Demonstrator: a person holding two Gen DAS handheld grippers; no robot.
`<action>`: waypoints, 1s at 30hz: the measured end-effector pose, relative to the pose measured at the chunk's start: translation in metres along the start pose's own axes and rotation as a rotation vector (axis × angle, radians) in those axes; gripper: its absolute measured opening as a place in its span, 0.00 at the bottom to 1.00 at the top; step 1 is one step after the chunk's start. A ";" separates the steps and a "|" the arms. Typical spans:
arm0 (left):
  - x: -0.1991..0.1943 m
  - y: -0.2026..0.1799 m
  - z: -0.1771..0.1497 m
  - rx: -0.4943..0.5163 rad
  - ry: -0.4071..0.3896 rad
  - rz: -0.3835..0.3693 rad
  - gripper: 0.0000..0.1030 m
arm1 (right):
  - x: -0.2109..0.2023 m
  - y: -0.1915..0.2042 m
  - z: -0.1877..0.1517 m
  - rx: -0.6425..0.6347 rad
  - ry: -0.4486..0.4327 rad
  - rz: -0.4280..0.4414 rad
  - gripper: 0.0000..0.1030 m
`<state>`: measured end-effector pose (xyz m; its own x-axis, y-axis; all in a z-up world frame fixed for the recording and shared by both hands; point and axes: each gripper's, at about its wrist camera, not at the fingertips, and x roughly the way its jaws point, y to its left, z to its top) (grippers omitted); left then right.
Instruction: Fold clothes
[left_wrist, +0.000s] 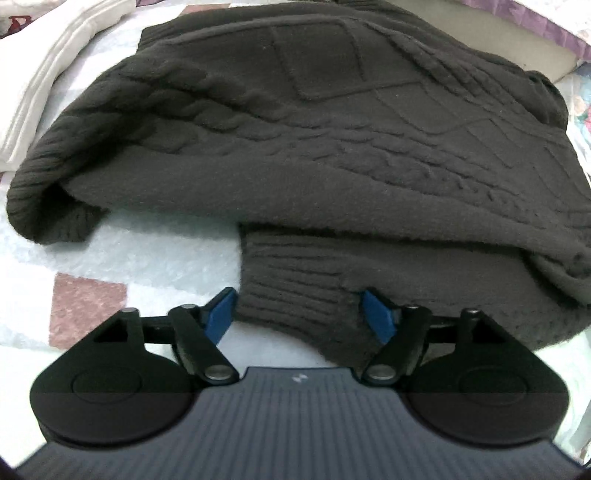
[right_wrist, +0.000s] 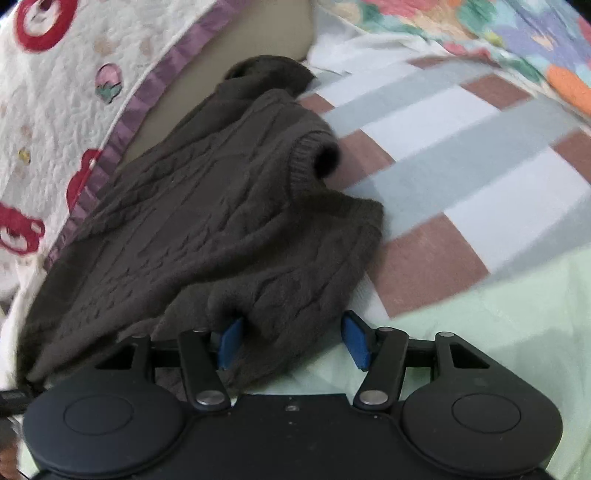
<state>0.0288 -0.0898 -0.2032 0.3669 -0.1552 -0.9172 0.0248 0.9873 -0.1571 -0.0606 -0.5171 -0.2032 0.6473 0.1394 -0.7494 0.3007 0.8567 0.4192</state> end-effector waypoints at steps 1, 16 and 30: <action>0.001 -0.001 -0.002 -0.011 -0.014 -0.004 0.81 | 0.002 0.006 0.000 -0.045 -0.007 -0.001 0.48; -0.075 -0.058 -0.022 0.191 -0.282 0.001 0.10 | -0.077 0.052 0.021 -0.314 -0.213 0.173 0.09; -0.154 -0.036 -0.107 0.233 -0.010 -0.037 0.14 | -0.138 0.020 -0.007 -0.311 -0.021 0.247 0.10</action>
<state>-0.1276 -0.1055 -0.0955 0.3708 -0.1917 -0.9087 0.2515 0.9626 -0.1005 -0.1492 -0.5155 -0.0947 0.6891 0.3522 -0.6333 -0.0900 0.9088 0.4075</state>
